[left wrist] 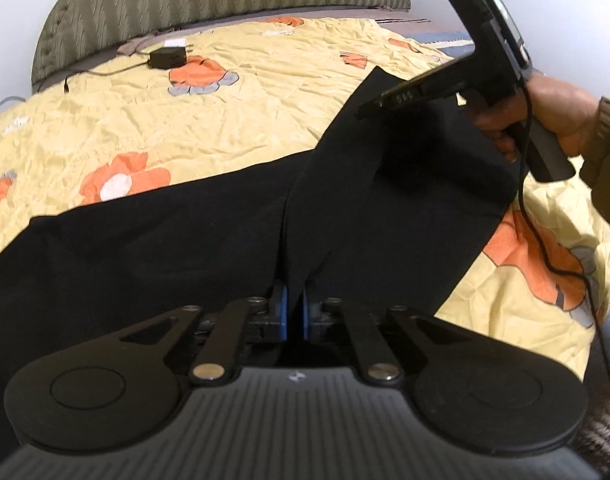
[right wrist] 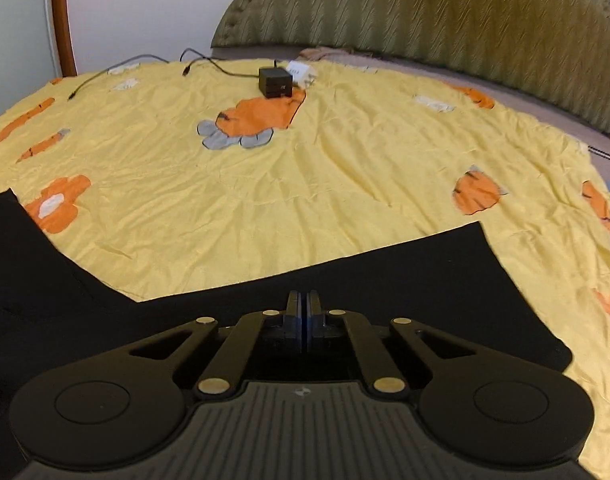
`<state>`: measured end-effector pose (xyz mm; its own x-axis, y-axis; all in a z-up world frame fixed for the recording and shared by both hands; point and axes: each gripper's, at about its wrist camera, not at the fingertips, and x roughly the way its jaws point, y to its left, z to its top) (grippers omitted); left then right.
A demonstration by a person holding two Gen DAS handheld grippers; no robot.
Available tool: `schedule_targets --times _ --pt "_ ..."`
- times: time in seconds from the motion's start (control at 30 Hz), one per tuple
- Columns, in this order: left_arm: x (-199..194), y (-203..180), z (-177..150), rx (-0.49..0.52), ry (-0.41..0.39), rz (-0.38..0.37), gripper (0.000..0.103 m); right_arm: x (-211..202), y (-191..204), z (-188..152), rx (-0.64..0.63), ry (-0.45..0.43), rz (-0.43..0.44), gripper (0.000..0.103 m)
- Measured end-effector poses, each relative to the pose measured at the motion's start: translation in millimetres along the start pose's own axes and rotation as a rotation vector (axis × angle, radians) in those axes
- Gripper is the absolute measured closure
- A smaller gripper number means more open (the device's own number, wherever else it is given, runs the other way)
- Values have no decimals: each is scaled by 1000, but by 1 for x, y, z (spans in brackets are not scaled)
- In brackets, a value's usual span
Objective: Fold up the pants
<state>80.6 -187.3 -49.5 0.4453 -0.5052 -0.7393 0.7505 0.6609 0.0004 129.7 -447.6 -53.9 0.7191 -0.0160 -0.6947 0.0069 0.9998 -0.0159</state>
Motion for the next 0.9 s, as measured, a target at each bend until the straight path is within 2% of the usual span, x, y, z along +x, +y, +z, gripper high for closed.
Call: schedule_targets --times 0.03,0.1,0.17,0.23,0.33,0.37,0.4,0.47,0.5,0.57,0.63,0.73,0.83,0.87,0.9 --pt "0 -1 -1 6 0 6 97 -3 -3 1 12 -23 -26 101" --pt "1 -3 -2 6 1 14 97 1 -11 9 33 -16 -39 101" --pt "2 -4 -3 14 -1 21 97 6 -12 19 0 -13 -92 100" --pt "1 -7 -4 28 -3 25 97 14 -5 29 -154 8 -82 100" --pt "-1 -11 -6 55 -6 28 97 20 9 33 -487 34 -146 99" --pt "-1 -12 -6 63 -8 29 97 21 7 34 -527 53 -167 99" --pt "-1 -13 -7 70 -10 29 97 20 -2 36 -519 56 -200 98" --pt "-1 -14 -9 79 -14 28 97 15 -30 42 -385 34 -220 85" --pt "0 -14 -10 81 -14 28 97 12 -49 44 -264 22 -212 60" --pt "0 -14 -11 83 -18 28 97 8 -89 41 -14 -21 -176 29" --pt "1 -13 -11 75 -16 25 97 10 -112 35 108 -63 -135 28" --pt "2 -12 -10 71 -15 19 97 22 -119 35 135 -77 -163 28" --pt "5 -11 -8 67 -13 14 97 39 -126 39 194 -68 -61 29" --pt "6 -11 -8 65 -13 13 97 46 -127 40 204 -61 -65 29" --pt "6 -11 -8 64 -14 13 97 54 -129 41 216 -35 -61 33"
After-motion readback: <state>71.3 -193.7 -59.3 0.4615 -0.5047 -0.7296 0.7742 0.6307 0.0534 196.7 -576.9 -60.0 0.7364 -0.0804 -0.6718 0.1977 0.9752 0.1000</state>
